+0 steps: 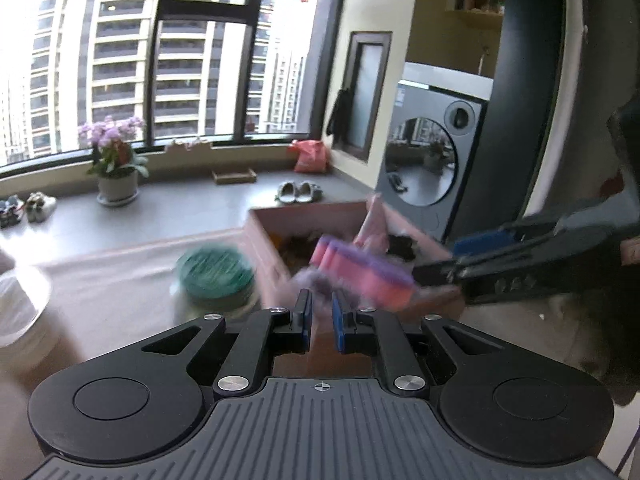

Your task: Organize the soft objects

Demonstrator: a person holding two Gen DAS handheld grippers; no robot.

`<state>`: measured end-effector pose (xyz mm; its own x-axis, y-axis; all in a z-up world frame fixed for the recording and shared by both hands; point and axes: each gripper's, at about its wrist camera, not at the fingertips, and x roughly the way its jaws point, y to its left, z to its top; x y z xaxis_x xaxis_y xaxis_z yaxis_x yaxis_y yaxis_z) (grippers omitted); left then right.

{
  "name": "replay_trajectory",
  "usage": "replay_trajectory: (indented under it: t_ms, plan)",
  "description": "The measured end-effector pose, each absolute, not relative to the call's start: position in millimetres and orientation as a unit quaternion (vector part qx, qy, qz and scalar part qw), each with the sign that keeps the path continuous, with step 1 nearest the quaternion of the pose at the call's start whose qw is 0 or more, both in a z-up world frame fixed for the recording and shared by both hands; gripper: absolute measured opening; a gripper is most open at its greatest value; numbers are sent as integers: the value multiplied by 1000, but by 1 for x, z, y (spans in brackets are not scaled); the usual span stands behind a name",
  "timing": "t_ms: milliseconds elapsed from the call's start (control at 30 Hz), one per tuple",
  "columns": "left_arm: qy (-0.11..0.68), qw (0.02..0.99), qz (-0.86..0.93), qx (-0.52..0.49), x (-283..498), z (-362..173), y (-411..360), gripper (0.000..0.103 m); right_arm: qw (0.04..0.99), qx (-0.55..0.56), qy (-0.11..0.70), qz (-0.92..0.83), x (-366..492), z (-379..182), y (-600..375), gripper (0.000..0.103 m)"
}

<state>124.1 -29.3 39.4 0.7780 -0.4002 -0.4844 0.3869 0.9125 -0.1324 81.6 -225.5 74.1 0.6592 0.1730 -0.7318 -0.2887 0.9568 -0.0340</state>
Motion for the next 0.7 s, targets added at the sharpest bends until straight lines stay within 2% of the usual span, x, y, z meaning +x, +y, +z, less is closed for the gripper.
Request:
replay_trajectory:
  t_ms: [233,400,467,500,567,700]
  plan:
    - [293,948,-119,28,56,-3,15,13,909,-110,376,146,27,41,-176,60]
    - [347,933,-87,45,50,-29,25,14,884,-128,421,158,22,3,-151,60]
    - [341,935,-89,52,51,-32,23,14,878,-127,435,152,23,-8,-148,61]
    - [342,934,-88,50,53,-32,23,14,887,-124,420,148,21,-8,-150,63]
    - [342,934,-94,43,55,-32,20,14,890,-139,412,140,19,-10,-150,75]
    - [337,935,-104,39,51,-36,12,15,893,-124,410,139,19,-14,-160,83]
